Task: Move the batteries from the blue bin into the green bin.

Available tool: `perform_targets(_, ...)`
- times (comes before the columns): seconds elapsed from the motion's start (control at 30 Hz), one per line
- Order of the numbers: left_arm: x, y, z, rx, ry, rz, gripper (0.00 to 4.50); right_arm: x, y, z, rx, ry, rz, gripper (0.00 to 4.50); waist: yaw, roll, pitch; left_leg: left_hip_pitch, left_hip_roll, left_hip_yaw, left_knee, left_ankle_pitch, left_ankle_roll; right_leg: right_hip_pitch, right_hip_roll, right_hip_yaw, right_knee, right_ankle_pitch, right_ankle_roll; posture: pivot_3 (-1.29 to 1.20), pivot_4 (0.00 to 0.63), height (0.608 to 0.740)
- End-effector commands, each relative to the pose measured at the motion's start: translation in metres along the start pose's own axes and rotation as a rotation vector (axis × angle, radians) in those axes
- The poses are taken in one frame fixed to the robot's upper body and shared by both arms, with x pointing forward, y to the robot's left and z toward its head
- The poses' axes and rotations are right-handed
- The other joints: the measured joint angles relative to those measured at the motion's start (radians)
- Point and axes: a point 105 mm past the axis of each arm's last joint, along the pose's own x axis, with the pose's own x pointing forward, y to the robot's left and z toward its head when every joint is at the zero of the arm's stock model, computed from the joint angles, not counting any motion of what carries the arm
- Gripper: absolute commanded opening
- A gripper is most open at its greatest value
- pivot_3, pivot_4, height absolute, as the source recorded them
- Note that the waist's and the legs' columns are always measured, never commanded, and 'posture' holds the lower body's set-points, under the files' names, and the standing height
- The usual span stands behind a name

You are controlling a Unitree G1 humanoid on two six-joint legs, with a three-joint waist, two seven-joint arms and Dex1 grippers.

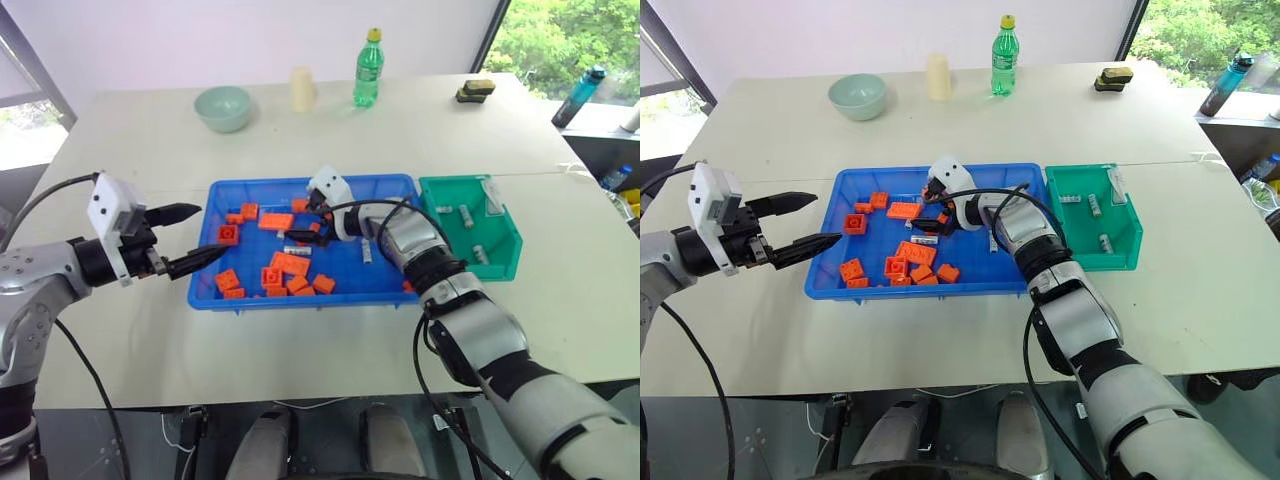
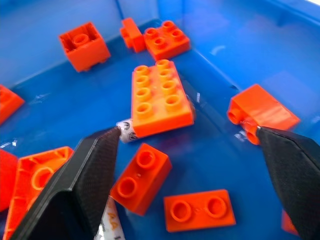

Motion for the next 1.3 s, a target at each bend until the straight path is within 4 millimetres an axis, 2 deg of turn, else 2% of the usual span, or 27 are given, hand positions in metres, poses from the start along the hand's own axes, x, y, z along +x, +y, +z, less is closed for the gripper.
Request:
perform_targets(0.03, -0.004, 0.005, 0.013, 0.043, -0.030, 0.019, 4.50, 0.001, -0.003, 0.019, -0.031, -0.057, -0.024, 4.44, 0.000, 0.000, 0.000, 0.000, 0.000, 0.000, 0.000, 0.000, 0.000, 0.000, 0.000, 0.000, 0.000, 0.000, 0.000, 0.00, 0.150, 0.727)
perform_targets(0.17, -0.003, 0.006, 0.014, 0.046, -0.031, 0.022, 4.50, 0.003, -0.001, 0.023, -0.016, -0.080, -0.015, 3.40, -0.001, 0.000, 0.000, 0.000, 0.000, 0.000, 0.000, 0.000, 0.000, 0.000, 0.000, 0.000, 0.001, 0.000, 0.000, 0.00, 0.150, 0.727)
perform_targets(0.4, -0.002, 0.009, 0.015, 0.050, -0.035, 0.027, 4.50, 0.008, 0.010, 0.021, -0.021, -0.076, 0.022, 0.02, -0.008, 0.000, 0.000, 0.000, 0.000, -0.001, 0.000, 0.000, 0.000, 0.000, 0.000, 0.000, 0.001, 0.000, 0.000, 0.00, 0.150, 0.727)
perform_targets(0.57, -0.002, 0.010, 0.015, 0.052, -0.037, 0.032, 4.50, 0.008, 0.013, 0.023, -0.027, -0.077, 0.030, 0.02, -0.019, 0.000, 0.000, 0.000, 0.000, -0.002, 0.000, 0.000, 0.000, 0.000, 0.000, 0.000, 0.004, 0.000, 0.000, 0.00, 0.150, 0.727)
perform_targets(0.8, 0.001, 0.010, 0.015, 0.057, -0.043, 0.034, 4.50, 0.009, 0.022, 0.041, -0.040, -0.114, 0.060, 0.02, -0.021, 0.000, 0.000, 0.000, -0.001, -0.002, 0.001, 0.000, 0.000, -0.004, -0.001, 0.000, 0.012, 0.000, 0.000, 0.00, 0.150, 0.727)
perform_targets(0.87, 0.001, 0.010, 0.016, 0.059, -0.045, 0.034, 4.50, 0.009, 0.027, 0.045, -0.029, -0.119, 0.076, 0.86, -0.021, 0.000, 0.000, 0.000, -0.001, -0.002, 0.001, 0.000, 0.000, -0.004, -0.001, 0.000, 0.012, 0.000, 0.000, 0.00, 0.150, 0.727)
perform_targets(0.93, 0.002, 0.010, 0.016, 0.060, -0.046, 0.034, 4.50, 0.010, 0.031, 0.046, -0.044, -0.115, 0.073, 1.52, -0.021, 0.000, 0.000, 0.000, -0.001, -0.002, 0.001, 0.000, 0.000, -0.004, -0.001, 0.000, 0.013, 0.000, 0.000, 0.00, 0.150, 0.727)
perform_targets(1.07, 0.002, 0.009, 0.015, 0.060, -0.045, 0.033, 4.50, 0.011, 0.036, 0.048, -0.068, -0.082, 0.040, 3.42, -0.019, 0.000, 0.000, 0.000, -0.001, -0.003, 0.001, 0.000, 0.000, -0.004, -0.001, 0.000, 0.013, 0.000, 0.000, 0.00, 0.150, 0.727)
perform_targets(1.17, 0.001, 0.007, 0.015, 0.060, -0.043, 0.029, 4.50, 0.005, 0.035, 0.055, -0.013, -0.055, -0.027, 3.42, -0.018, 0.000, 0.000, 0.000, -0.001, -0.003, 0.000, 0.000, 0.000, -0.003, -0.001, 0.000, 0.013, 0.000, 0.000, 0.00, 0.150, 0.727)
perform_targets(1.2, 0.001, 0.007, 0.015, 0.059, -0.043, 0.028, 4.50, 0.001, 0.039, 0.060, 0.052, -0.054, -0.036, 3.42, -0.018, 0.000, 0.000, 0.000, -0.001, -0.003, 0.000, 0.000, 0.000, -0.004, -0.001, 0.000, 0.013, 0.000, 0.000, 0.00, 0.150, 0.727)
perform_targets(1.3, 0.001, 0.006, 0.013, 0.057, -0.042, 0.028, 4.50, -0.007, 0.067, 0.069, 0.242, -0.032, 0.062, 3.42, -0.016, 0.000, 0.000, 0.000, -0.001, -0.003, 0.000, 0.000, 0.000, -0.004, -0.001, 0.000, 0.013, 0.000, 0.000, 0.00, 0.150, 0.727)
